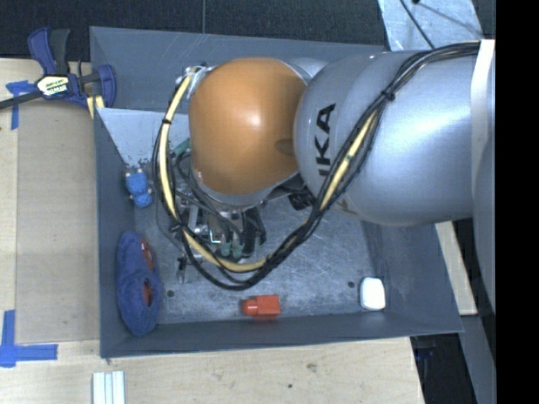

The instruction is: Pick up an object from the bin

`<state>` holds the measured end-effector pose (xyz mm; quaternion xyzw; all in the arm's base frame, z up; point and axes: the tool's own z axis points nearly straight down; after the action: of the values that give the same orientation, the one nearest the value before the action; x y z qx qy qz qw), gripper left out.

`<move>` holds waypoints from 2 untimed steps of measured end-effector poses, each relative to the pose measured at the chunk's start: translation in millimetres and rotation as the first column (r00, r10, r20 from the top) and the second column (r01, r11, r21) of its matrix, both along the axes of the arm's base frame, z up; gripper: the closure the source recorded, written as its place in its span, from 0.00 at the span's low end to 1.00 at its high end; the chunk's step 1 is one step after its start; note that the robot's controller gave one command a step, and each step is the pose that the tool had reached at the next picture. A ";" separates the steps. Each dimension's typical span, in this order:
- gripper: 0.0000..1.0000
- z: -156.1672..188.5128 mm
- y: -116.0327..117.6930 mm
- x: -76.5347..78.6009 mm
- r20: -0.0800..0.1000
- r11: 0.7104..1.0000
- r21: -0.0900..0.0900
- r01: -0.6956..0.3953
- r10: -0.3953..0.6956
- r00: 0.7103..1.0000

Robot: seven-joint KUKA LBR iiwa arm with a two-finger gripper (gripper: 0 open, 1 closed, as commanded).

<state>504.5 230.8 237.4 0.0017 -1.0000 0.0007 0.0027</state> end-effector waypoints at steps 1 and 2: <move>0.00 -168.8 -69.8 58.6 0.011 0.995 0.001 -0.096 0.096 0.995; 0.00 -136.5 -118.9 30.7 0.009 0.999 0.002 0.034 -0.034 0.999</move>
Offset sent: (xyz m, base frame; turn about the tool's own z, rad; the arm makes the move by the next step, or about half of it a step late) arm 0.0565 -0.0681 -0.1674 -0.0979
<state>535.2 111.9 100.9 -0.0151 -0.9999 -0.0002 -0.0016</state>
